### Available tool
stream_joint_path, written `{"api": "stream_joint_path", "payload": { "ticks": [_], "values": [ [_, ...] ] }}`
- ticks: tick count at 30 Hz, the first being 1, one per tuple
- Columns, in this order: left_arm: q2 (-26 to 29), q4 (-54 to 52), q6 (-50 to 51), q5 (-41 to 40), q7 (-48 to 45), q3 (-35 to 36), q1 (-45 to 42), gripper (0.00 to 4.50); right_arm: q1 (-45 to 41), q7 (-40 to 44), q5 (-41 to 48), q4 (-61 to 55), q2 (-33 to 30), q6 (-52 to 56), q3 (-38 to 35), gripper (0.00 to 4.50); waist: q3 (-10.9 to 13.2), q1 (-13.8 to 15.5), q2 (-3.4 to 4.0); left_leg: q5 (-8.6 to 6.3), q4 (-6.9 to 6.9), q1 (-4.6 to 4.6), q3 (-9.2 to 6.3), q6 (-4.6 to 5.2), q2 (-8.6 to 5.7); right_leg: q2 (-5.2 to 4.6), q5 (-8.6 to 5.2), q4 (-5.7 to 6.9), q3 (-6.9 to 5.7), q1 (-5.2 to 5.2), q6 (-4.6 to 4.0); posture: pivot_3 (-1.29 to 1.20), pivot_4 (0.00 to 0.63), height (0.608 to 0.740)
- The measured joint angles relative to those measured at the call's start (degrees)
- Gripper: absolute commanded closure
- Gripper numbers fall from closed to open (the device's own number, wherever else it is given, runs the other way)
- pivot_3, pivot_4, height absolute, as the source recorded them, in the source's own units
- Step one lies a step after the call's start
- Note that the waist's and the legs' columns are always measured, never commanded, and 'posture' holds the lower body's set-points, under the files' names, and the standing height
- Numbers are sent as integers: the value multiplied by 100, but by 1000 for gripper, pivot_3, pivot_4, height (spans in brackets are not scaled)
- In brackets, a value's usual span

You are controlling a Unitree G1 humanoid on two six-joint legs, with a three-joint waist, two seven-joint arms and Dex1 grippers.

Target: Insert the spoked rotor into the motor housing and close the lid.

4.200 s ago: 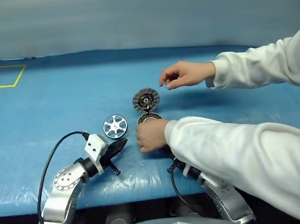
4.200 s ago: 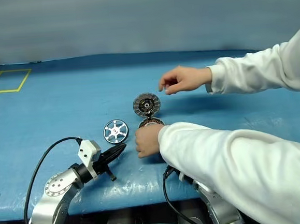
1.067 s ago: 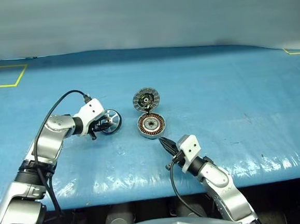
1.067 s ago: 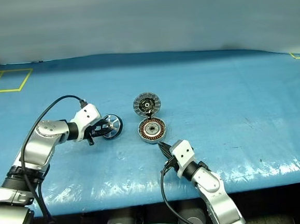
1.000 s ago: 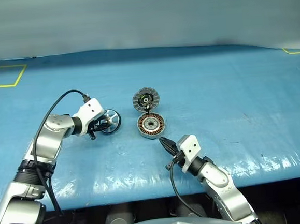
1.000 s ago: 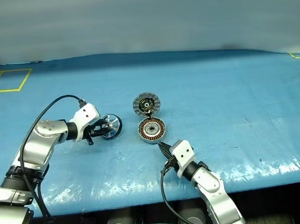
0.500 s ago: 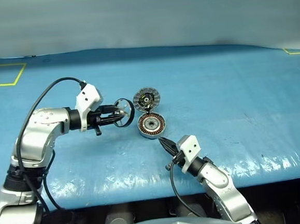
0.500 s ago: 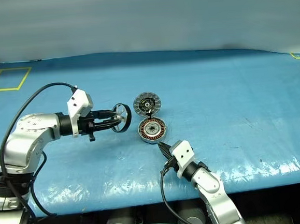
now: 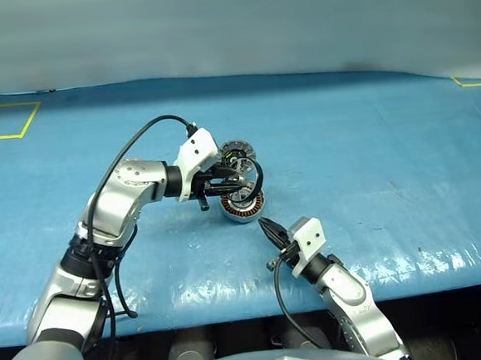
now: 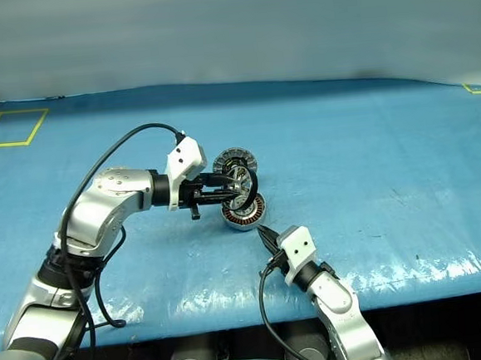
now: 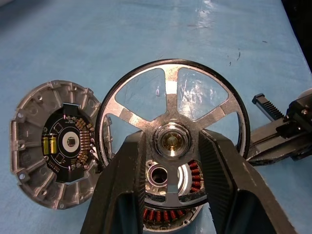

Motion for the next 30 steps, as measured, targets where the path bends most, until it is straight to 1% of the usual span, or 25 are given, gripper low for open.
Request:
{"api": "stream_joint_path", "payload": {
  "ticks": [3, 13, 30],
  "values": [
    [-97, 154, -36, 119, -1, -145, -119, 3198, 16, -23, -21, 128, 19, -47, 0, 4500, 0, -7, 0, 0, 1, 1, 2, 0, 1, 1, 0, 1, 2, 0, 0, 0, 150, 740],
    [-87, 768, -370, 501, -200, -462, -181, 3198, 16, -97, -46, 151, 61, -102, 11, 4500, 1, 2, -1, 0, 2, -1, 1, 0, 3, -2, 1, 0, 3, 0, 1, 0, 150, 740],
    [-95, 982, -644, 834, -410, -571, -160, 3198, -44, -84, -73, 150, 14, -85, 26, 4500, 0, -1, 0, 0, 3, 3, 1, 0, 4, -1, 1, 3, 3, 2, 1, 0, 150, 740]
  ]
}}
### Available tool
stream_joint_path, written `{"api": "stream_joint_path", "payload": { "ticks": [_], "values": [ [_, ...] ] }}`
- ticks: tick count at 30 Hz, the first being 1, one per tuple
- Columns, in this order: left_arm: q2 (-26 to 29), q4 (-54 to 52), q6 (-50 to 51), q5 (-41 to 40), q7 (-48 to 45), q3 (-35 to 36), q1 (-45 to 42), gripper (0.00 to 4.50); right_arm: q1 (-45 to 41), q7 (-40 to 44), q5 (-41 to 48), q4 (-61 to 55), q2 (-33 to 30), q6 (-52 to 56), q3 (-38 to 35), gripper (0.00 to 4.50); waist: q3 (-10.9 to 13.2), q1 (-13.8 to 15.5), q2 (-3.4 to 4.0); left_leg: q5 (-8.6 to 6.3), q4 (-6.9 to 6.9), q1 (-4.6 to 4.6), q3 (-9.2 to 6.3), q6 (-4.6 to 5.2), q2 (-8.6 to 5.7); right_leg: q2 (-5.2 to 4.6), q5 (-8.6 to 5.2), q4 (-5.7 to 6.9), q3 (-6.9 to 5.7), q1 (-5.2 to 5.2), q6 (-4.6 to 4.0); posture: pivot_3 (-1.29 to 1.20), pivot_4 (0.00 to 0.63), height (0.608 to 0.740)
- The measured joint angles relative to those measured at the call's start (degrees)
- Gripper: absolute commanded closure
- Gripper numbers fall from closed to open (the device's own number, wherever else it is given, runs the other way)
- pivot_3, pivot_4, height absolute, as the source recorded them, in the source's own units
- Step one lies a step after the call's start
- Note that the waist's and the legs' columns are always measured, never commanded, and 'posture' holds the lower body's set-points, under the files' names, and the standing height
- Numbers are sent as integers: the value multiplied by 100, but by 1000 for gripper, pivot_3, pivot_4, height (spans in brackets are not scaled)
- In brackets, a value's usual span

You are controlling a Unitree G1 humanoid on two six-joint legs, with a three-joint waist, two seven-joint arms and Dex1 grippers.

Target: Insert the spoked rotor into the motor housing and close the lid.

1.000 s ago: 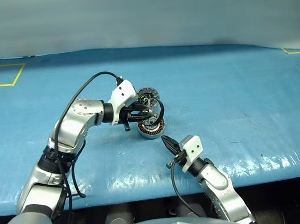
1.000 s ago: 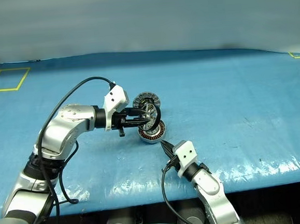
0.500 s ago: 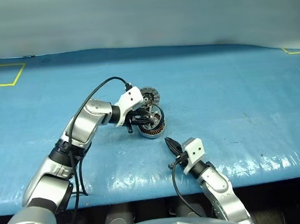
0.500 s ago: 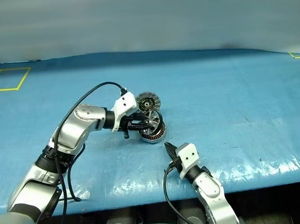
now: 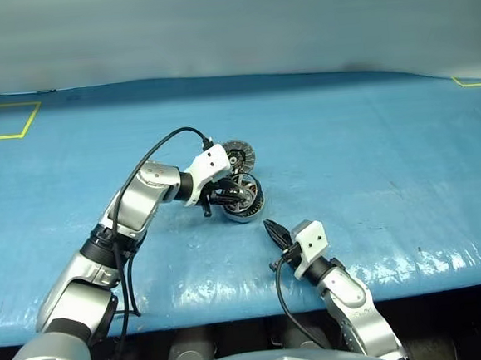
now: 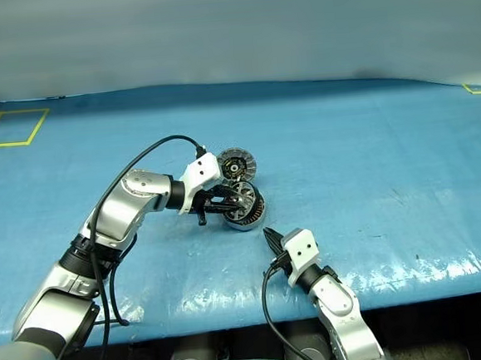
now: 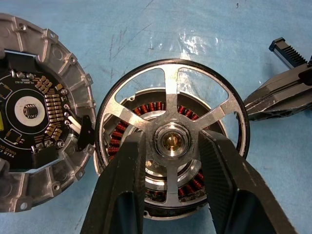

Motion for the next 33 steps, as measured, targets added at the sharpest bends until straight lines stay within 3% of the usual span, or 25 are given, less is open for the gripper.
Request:
{"api": "stream_joint_path", "payload": {
  "ticks": [28, 33],
  "values": [
    [132, 68, -60, 299, -326, -56, -69, 3198, -51, 42, -99, 0, -13, 122, 53, 4500, 0, -2, 0, 0, 2, -1, 0, 0, -1, 2, 0, 2, 0, -1, 0, 0, 150, 740],
    [121, 199, -55, 353, -377, -92, -89, 1547, -40, 25, -105, 0, -2, 124, 53, 4500, 0, -2, 0, 0, 2, -1, 0, 0, -1, 2, 0, 2, 0, -1, 0, 0, 150, 740]
  ]
}}
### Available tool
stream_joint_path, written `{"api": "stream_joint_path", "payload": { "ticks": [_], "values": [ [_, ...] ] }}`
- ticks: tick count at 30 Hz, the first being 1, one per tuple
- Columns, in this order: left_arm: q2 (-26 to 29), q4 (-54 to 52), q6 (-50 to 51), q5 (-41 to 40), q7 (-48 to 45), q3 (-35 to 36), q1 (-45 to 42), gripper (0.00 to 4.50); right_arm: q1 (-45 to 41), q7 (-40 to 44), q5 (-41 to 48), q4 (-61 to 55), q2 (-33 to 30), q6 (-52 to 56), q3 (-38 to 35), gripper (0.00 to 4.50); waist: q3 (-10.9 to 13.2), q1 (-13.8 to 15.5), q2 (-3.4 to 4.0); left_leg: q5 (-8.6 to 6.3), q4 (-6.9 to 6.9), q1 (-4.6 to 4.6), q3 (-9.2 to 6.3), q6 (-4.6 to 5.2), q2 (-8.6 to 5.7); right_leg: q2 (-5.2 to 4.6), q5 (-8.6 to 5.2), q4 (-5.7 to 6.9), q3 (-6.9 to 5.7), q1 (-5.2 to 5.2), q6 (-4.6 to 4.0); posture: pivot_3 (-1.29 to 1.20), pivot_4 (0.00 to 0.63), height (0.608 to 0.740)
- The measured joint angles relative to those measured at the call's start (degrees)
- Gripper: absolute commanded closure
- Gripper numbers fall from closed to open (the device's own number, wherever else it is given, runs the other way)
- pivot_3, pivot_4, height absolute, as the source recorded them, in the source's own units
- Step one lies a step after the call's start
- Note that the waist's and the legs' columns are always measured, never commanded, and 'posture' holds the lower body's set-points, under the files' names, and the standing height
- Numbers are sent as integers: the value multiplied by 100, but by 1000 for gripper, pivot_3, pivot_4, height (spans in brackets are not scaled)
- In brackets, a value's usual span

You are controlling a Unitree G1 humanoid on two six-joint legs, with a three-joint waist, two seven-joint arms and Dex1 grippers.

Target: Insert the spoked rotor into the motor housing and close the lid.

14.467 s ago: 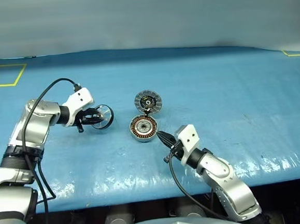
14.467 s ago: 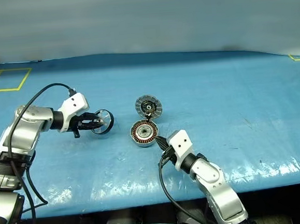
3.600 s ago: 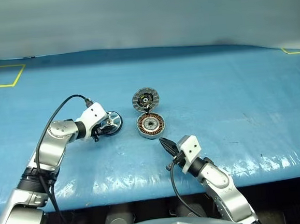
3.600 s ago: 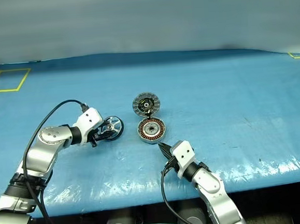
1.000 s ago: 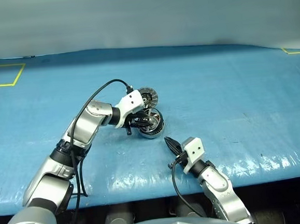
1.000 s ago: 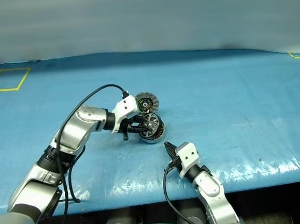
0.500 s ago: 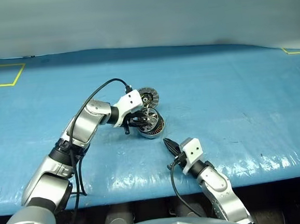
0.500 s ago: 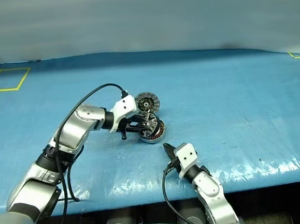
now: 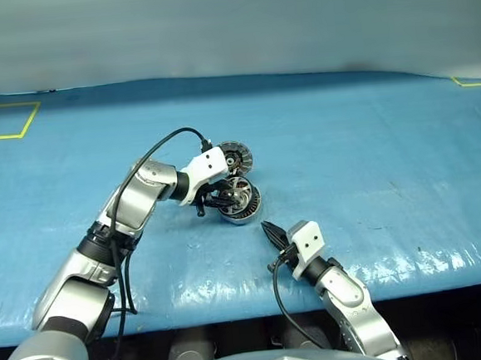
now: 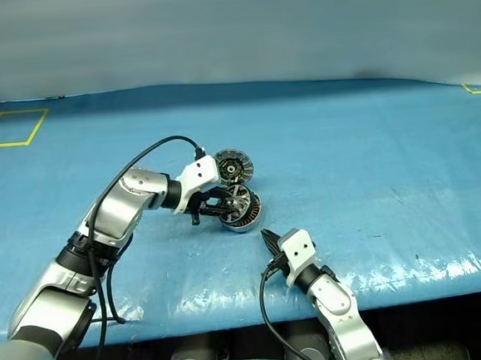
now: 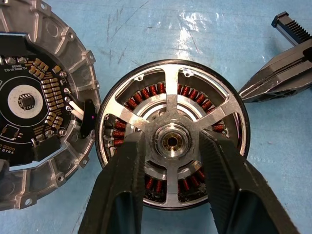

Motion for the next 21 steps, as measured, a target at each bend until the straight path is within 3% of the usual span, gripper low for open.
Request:
{"api": "stream_joint_path", "payload": {
  "ticks": [5, 12, 21],
  "values": [
    [-10, 85, 2, 0, -23, -33, -6, 15, 17, -34, -20, 0, 14, 0, 0, 4500, 0, 4, 0, 0, 1, -2, -1, 0, 1, -2, 0, -1, 0, 0, 0, 0, 150, 740],
    [-137, -263, 291, -487, -77, 368, 14, 15, 19, -62, -19, -1, 10, 9, -3, 4500, 0, 1, 0, 0, 3, -3, -2, 0, 3, -3, 1, 0, 0, 0, 1, 0, 150, 740],
    [-91, -1548, 920, -1349, 509, 1365, 1443, 2924, 122, -115, 57, -454, -62, 408, -120, 4500, -1, 0, 2, 0, 2, 1, -5, 0, 15, -12, 1, 6, 2, 1, 0, 0, 150, 740]
  ]
}}
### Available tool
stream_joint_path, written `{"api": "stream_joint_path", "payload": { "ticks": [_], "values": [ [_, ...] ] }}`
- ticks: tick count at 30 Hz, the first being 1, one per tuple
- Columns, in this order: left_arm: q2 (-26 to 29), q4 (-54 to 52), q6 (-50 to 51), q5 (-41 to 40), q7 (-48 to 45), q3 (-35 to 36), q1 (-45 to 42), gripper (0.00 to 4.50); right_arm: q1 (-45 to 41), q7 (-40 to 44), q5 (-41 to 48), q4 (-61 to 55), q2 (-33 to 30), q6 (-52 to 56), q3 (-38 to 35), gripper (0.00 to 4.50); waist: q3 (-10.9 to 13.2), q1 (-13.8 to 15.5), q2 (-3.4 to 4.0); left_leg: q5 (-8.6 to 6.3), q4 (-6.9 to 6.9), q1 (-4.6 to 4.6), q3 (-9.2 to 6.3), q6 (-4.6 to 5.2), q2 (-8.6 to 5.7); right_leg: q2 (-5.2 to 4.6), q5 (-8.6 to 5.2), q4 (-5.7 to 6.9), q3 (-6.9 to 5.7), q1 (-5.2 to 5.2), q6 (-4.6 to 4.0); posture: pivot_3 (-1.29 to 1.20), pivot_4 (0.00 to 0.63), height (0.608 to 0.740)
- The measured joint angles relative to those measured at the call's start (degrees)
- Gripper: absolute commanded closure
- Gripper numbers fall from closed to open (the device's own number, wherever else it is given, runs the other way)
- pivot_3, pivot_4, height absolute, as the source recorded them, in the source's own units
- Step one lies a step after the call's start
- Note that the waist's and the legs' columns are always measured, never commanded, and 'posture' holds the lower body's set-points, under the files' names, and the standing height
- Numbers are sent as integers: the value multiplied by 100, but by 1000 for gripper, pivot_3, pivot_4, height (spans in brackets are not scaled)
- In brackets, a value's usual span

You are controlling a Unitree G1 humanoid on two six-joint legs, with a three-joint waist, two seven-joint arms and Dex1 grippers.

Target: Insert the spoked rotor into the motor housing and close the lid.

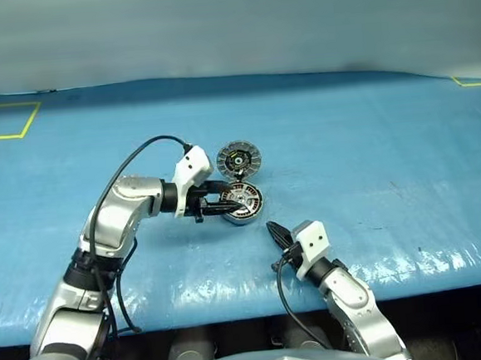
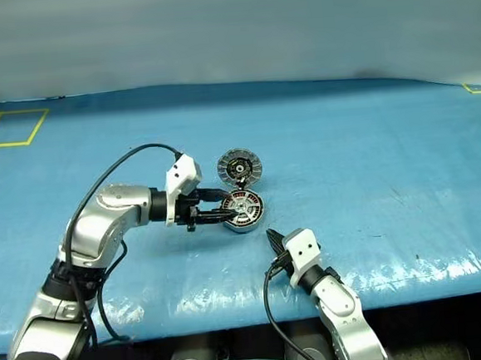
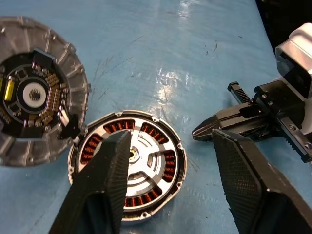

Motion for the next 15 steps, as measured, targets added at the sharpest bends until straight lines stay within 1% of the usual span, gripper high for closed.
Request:
{"api": "stream_joint_path", "payload": {
  "ticks": [4, 5, 8, 10, 12, 13, 15],
  "values": [
    [-71, -369, -7, -186, 559, 558, 760, 4311, -50, 8, 15, -349, -53, 209, 0, 4500, 0, -1, 0, 2, 4, 3, 0, 2, 0, -5, 1, 1, -1, 4, 1, 0, 150, 740],
    [-85, -415, -43, -213, 669, 672, 896, 4453, -71, 8, 16, -395, -56, 245, 1, 4500, 0, 0, 0, 2, 4, 4, 0, 2, 0, -6, 1, 2, -1, 3, 1, 0, 150, 740],
    [-238, -525, -210, -325, 1026, 1090, 1424, 4453, -239, 16, 23, -549, -31, 408, 70, 4500, -1, 0, 0, 3, 4, 6, 0, 2, 0, -7, 1, 4, -2, 4, 0, 0, 150, 740],
    [-341, -639, -381, -354, 1215, 1216, 1815, 4453, -388, -11, 41, -700, 46, 674, 119, 4500, -1, 0, 0, 3, 2, 6, -1, 2, 0, -9, 7, 3, -3, 4, -10, 0, 150, 740],
    [-543, -754, -674, -368, 1302, 1243, 2166, 4453, -610, -140, 44, -775, 161, 1094, 150, 4500, -1, 5, -1, 3, 3, 4, 0, 2, -2, -12, 16, 2, -3, 3, -25, 0, 150, 740],
    [-661, -873, -974, -362, 1308, 1211, 2397, 4453, -747, -245, 42, -802, 239, 1381, 154, 4500, -1, 6, -2, 3, 3, 2, 1, 2, -2, -13, 17, 0, -3, 2, -26, 0, 150, 740],
    [-826, -1072, -1395, -347, 1317, 1051, 2753, 4453, -1008, -481, -10, -840, 357, 1918, 105, 4500, -1, 22, -2, 2, 2, 1, 0, 2, -3, -16, 18, -1, -4, 1, -27, 0, 150, 740]
  ]
}}
